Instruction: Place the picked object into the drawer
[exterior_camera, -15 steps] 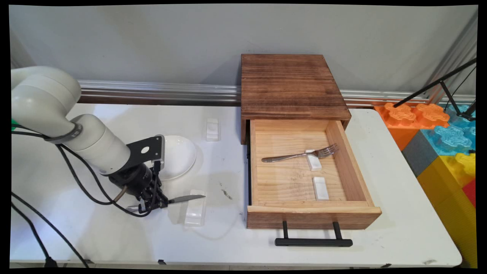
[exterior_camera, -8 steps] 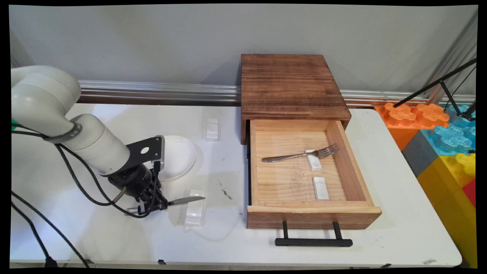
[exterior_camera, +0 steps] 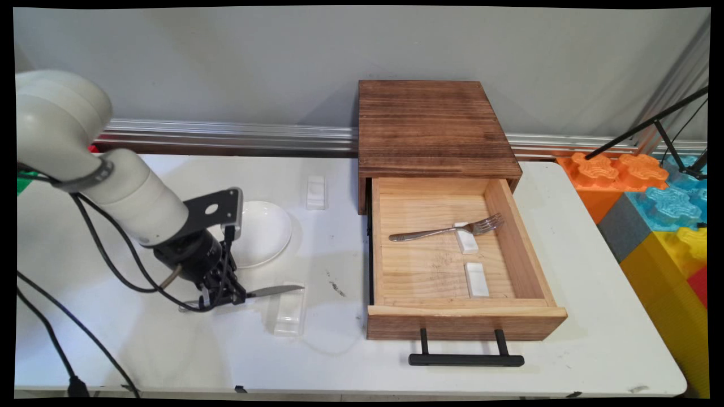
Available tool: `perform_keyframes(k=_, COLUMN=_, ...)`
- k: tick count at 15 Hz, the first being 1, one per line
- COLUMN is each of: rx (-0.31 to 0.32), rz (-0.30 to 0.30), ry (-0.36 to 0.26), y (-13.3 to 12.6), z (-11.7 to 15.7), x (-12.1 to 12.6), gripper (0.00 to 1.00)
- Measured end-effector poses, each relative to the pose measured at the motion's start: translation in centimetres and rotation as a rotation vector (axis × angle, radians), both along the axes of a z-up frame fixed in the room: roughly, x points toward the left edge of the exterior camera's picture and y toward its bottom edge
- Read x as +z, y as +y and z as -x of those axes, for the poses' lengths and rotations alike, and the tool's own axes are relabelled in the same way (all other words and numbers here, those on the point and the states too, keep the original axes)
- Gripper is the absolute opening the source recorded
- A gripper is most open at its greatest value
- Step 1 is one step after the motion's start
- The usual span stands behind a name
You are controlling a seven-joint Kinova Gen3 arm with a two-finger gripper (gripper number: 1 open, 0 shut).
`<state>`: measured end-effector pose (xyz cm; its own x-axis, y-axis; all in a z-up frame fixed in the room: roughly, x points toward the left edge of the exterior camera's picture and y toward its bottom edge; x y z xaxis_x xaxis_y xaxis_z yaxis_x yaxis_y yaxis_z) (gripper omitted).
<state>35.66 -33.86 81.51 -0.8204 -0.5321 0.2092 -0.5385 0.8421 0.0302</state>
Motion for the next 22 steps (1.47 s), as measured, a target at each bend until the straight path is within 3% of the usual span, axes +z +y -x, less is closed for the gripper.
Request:
perform_keyframes(k=8, rx=-0.001, rz=0.014, ry=0.0, y=-2.1, z=1.0, x=5.9, gripper=0.0)
perform_keyframes(k=15, rx=-0.006, rz=0.046, ry=0.048, y=-5.3, z=4.6, x=11.3, gripper=0.0)
perform_keyframes(k=22, rx=-0.014, rz=0.066, ry=0.123, y=-7.7, z=8.7, x=14.9, gripper=0.0)
